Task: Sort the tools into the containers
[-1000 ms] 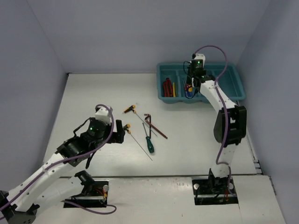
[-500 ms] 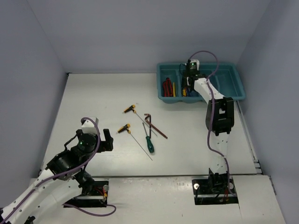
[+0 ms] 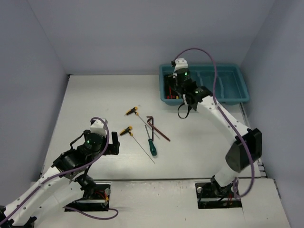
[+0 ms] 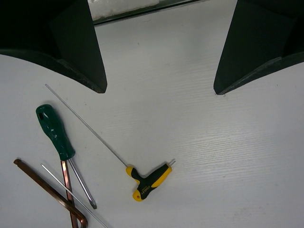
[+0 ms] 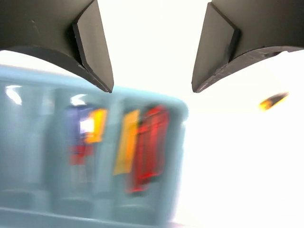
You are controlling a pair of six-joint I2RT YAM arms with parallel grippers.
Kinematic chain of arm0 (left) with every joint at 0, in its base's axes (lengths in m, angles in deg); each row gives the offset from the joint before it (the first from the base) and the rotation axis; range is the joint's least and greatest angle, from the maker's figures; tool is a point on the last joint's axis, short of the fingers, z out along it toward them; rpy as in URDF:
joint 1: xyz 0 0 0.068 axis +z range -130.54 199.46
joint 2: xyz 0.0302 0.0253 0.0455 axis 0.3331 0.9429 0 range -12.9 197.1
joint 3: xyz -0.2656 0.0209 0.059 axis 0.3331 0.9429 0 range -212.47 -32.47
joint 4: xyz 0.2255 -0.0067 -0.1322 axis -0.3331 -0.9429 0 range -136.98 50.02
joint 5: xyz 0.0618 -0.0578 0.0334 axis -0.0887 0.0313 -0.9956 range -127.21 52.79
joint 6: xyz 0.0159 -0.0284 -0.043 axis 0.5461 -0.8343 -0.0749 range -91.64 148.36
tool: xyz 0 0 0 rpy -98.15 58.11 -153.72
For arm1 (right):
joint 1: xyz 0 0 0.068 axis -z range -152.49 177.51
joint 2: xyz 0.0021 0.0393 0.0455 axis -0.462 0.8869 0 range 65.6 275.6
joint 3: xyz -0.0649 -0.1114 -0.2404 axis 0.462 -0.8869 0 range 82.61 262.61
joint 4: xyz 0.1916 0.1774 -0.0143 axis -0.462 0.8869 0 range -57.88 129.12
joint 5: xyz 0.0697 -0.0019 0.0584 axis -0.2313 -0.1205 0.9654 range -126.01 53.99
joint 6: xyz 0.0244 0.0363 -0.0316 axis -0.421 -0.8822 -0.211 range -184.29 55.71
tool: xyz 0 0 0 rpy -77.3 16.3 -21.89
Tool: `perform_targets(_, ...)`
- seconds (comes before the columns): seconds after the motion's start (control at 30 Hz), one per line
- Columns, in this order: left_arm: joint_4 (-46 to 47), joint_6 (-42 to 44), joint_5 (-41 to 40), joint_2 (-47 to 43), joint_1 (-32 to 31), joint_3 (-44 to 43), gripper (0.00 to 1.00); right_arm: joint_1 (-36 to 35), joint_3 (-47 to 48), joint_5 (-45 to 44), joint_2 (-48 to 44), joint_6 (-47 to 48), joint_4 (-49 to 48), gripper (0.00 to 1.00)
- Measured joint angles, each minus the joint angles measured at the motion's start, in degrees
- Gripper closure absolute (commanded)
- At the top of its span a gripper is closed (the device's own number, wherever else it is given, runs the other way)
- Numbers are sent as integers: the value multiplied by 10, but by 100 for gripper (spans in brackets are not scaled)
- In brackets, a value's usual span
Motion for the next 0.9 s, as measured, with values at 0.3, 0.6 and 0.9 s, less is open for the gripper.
perform_targets(0.3, 10, 55, 11, 14, 0, -27, 3, -213, -206, -20, -70, -104, -6, 29)
perform_targets(0.6, 14, 70, 10, 14, 0, -27, 3, -353, -305, -54, -17, -244, -14, 32)
perform_targets(0.9, 14, 71, 8, 12, 0, -27, 3, -363, -336, -95, 6, -315, -42, 51)
